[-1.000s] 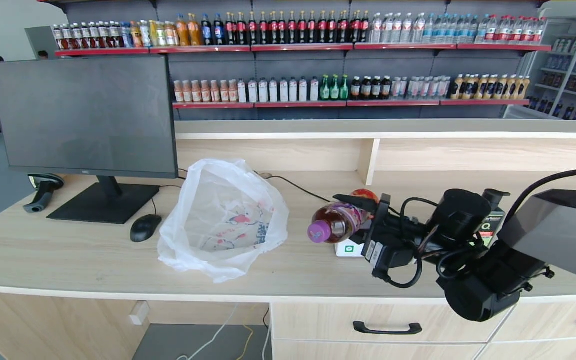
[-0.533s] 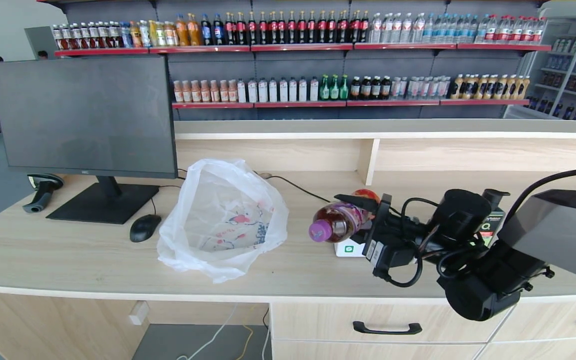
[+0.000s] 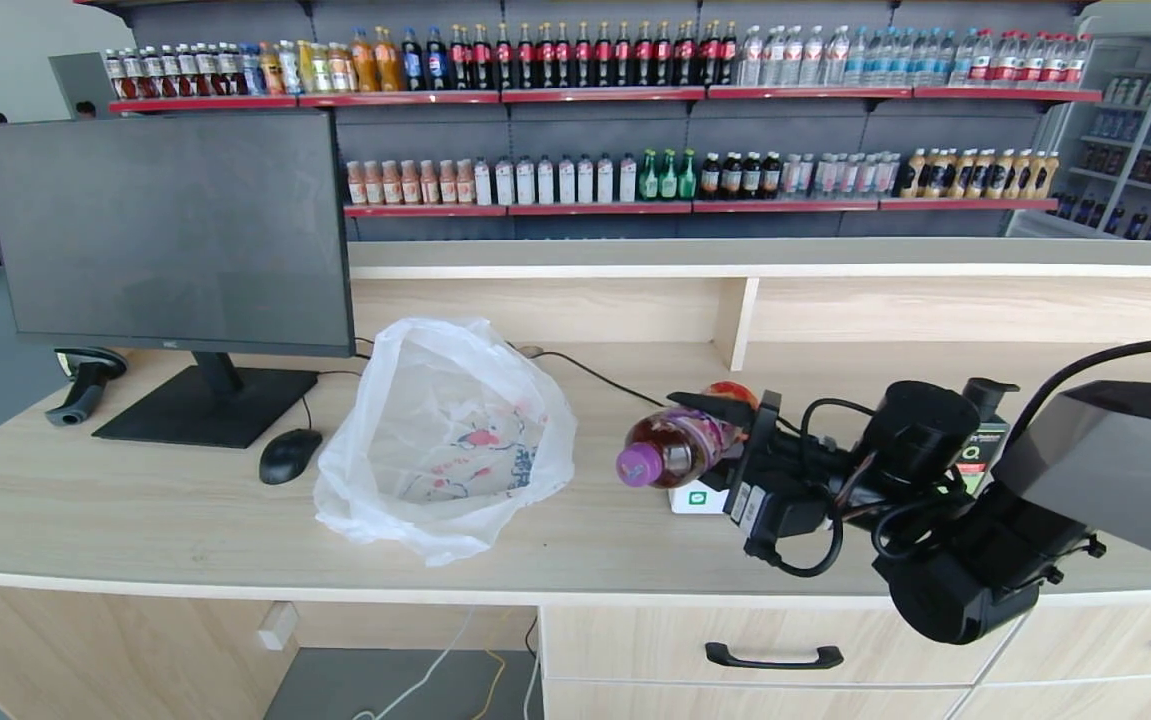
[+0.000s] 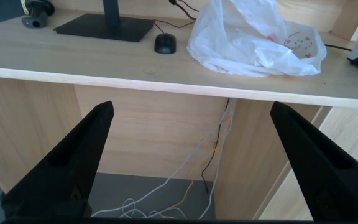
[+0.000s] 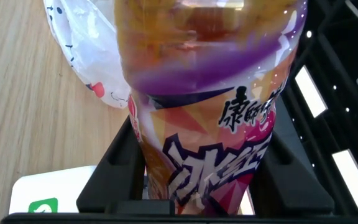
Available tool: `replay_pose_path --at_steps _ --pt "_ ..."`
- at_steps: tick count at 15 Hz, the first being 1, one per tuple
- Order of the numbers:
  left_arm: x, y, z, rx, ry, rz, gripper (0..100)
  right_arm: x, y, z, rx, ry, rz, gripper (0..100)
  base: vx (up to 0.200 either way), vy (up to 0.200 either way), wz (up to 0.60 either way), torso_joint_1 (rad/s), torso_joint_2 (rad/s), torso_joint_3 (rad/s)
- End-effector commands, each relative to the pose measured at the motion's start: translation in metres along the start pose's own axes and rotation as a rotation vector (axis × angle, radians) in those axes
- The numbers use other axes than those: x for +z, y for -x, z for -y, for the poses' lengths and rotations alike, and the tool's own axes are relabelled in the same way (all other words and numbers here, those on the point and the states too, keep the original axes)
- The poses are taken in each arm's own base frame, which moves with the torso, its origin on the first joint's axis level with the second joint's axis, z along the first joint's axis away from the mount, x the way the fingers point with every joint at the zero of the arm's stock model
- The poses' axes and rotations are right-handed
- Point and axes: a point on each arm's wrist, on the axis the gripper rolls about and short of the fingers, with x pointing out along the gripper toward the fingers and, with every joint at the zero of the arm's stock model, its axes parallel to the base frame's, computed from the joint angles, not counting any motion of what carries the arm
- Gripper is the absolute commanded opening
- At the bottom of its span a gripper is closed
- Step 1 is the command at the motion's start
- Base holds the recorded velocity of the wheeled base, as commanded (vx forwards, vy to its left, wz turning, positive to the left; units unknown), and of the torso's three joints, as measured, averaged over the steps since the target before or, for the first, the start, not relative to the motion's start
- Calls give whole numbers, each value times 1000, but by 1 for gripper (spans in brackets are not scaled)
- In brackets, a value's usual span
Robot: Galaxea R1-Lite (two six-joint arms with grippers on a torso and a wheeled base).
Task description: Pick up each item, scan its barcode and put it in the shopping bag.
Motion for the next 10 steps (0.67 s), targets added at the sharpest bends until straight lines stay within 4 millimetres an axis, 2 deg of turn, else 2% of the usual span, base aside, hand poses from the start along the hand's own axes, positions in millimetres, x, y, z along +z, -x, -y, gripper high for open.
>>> replay_pose_path --at_steps 1,3,5,6,7,10 --pt "0 0 0 0 0 1 100 2 1 3 -5 2 4 0 0 0 0 0 0 0" --pt "0 0 0 0 0 -1 100 8 4 9 -12 1 9 0 0 0 0 0 0 0" --pt "0 0 0 0 0 -1 100 17 6 25 -42 -7 24 0 0 0 0 0 0 0" --pt "0 0 0 0 0 -1 100 22 7 34 -60 -13 32 0 0 0 0 0 0 0" --pt "0 0 0 0 0 -1 100 33 14 53 -97 -14 46 0 0 0 0 0 0 0" --pt "0 0 0 2 0 -1 100 52 29 78 -143 -11 59 0 0 0 0 0 0 0"
